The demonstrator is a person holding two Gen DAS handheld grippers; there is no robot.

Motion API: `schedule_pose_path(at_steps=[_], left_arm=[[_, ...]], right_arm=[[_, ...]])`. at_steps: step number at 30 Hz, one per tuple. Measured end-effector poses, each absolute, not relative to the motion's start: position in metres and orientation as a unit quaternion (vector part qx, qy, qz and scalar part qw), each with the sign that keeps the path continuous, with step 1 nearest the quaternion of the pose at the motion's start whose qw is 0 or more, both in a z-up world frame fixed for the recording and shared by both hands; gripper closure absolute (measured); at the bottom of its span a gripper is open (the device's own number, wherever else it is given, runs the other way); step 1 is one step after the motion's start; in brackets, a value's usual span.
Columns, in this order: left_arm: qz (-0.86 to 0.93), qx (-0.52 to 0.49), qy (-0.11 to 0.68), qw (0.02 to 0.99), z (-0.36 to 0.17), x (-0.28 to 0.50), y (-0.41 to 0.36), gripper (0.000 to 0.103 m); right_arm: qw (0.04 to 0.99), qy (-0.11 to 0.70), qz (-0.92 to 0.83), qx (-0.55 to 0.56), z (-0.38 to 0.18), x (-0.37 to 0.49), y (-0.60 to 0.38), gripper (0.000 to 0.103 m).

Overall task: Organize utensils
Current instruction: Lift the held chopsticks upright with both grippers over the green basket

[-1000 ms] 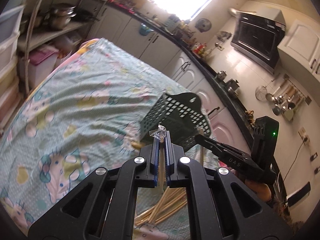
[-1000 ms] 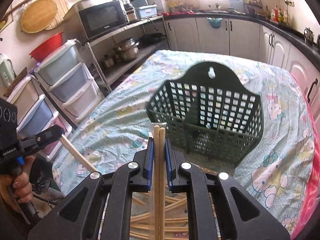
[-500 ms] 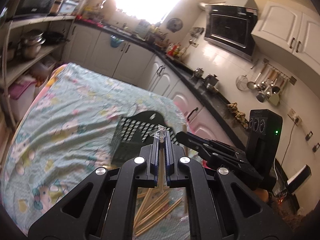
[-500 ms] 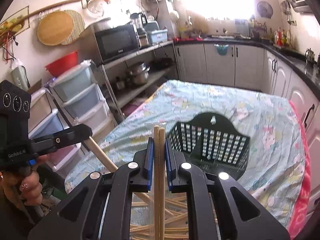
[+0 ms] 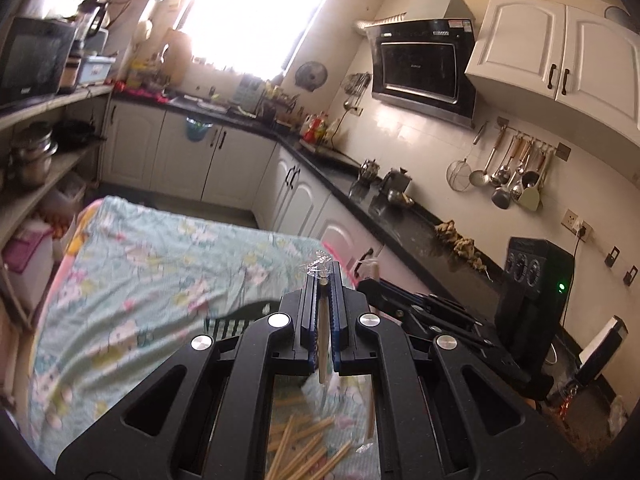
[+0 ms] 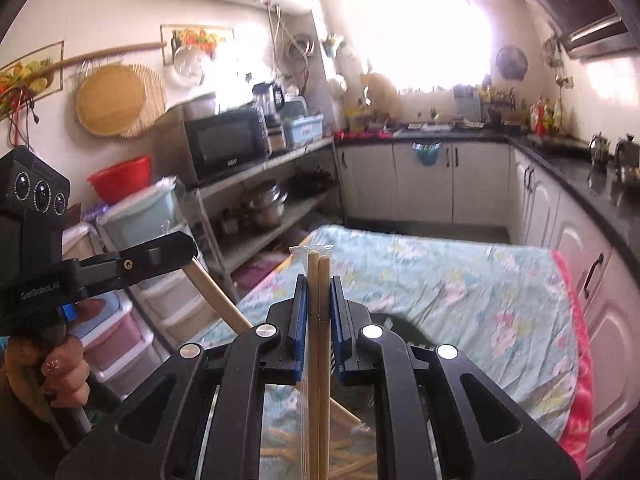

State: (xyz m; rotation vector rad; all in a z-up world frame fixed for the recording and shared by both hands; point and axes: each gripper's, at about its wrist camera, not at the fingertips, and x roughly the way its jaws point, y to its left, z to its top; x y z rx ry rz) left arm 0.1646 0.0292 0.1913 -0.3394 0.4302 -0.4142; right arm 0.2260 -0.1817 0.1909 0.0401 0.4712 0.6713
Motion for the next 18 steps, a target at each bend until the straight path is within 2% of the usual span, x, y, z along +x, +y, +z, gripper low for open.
schedule_pose_path(at_steps=[10,18], left_arm=[[-0.185,-0.157,0.186,0.952,0.225,0.196,0.035,0.101],[-0.159,-0.151,0.197,0.955,0.215,0.223,0.047,0.101]], right_arm=[[0.941,0.169,0.290,0.039,0.208,0.248,-0.205,0.092],[0.952,0.143,0.268,0.043,0.197,0.264,-0.211,0.092]])
